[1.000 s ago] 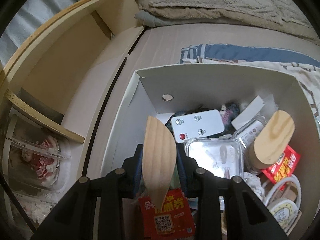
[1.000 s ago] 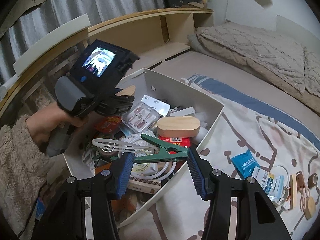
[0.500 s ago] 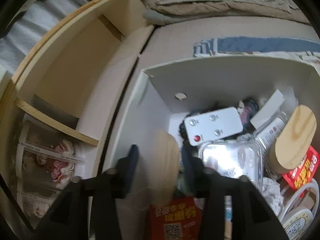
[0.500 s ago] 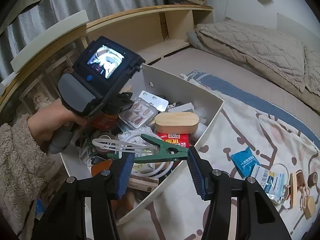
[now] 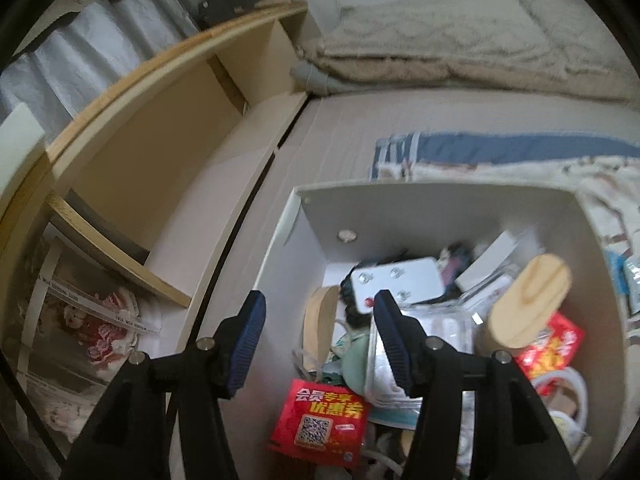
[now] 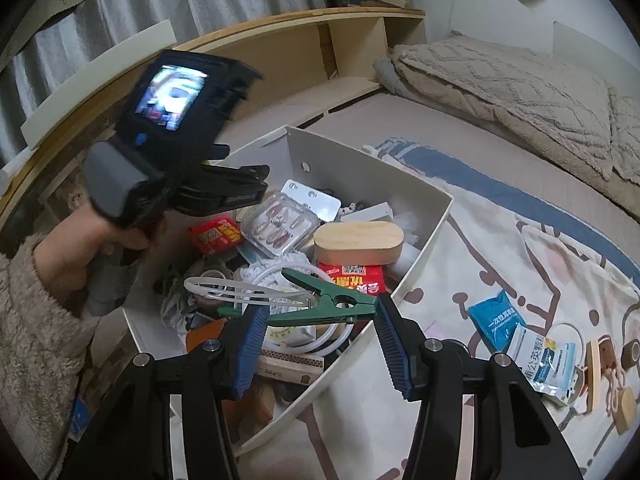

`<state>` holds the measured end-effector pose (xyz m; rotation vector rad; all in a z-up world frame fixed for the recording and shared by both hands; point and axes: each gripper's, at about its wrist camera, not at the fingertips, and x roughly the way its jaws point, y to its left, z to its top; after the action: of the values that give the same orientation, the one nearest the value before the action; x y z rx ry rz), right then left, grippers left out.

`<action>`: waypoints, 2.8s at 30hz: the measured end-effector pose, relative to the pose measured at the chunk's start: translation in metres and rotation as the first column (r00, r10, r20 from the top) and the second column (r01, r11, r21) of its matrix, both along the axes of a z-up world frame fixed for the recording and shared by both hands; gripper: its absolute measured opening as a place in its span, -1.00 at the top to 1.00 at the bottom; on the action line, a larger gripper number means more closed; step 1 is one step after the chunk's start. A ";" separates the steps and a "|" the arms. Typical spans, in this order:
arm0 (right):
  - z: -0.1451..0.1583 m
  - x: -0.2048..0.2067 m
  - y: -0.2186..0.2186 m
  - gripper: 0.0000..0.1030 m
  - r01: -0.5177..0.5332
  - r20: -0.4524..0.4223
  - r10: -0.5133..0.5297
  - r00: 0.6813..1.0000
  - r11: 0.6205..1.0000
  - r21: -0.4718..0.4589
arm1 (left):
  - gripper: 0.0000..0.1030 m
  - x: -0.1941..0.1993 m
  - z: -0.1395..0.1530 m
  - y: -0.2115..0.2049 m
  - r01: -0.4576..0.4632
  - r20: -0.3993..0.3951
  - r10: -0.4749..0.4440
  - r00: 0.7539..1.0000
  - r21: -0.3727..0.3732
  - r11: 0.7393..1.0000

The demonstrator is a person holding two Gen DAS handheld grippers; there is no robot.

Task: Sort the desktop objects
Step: 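Lower the wooden block into the white box and open the left tool, then lower the green clothespin into the white box and open the right tool, then withdraw both open tools up and away from the white box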

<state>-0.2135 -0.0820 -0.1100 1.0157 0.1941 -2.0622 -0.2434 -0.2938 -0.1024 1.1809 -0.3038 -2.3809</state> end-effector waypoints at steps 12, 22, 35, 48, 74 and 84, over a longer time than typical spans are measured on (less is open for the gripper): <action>0.002 -0.025 -0.026 -0.05 0.024 -0.019 -0.024 1.000 1.000 0.010 | -0.36 0.075 0.049 0.014 0.108 -0.306 -0.057 0.950 0.151 0.983; -0.003 -0.069 -0.083 -0.05 0.054 0.089 -0.054 0.995 0.998 0.012 | -0.74 0.103 0.034 0.000 0.071 -0.354 0.001 0.935 0.191 0.979; -0.027 -0.115 -0.126 -0.42 0.118 0.108 -0.133 0.985 0.984 0.133 | -0.75 0.108 0.014 -0.006 0.072 -0.332 0.004 0.943 0.214 0.974; -0.002 -0.102 -0.092 -1.00 0.141 0.036 -0.140 0.990 0.989 -0.032 | -0.75 0.113 0.023 0.002 0.089 -0.354 -0.006 0.935 0.217 0.972; 0.078 0.004 0.041 -1.00 0.133 -0.180 -0.153 0.972 0.984 -0.117 | -0.99 0.176 0.119 0.077 0.105 -0.464 -0.013 0.886 0.173 0.979; 0.100 0.046 0.106 -1.00 0.144 -0.204 -0.170 0.964 0.980 -0.137 | -0.99 0.210 0.143 0.115 0.122 -0.467 -0.030 0.884 0.168 0.978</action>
<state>-0.1672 0.0243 -0.0102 0.7543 0.0995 -2.2988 -0.0334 -0.1783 0.0402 0.6431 0.0425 -2.7162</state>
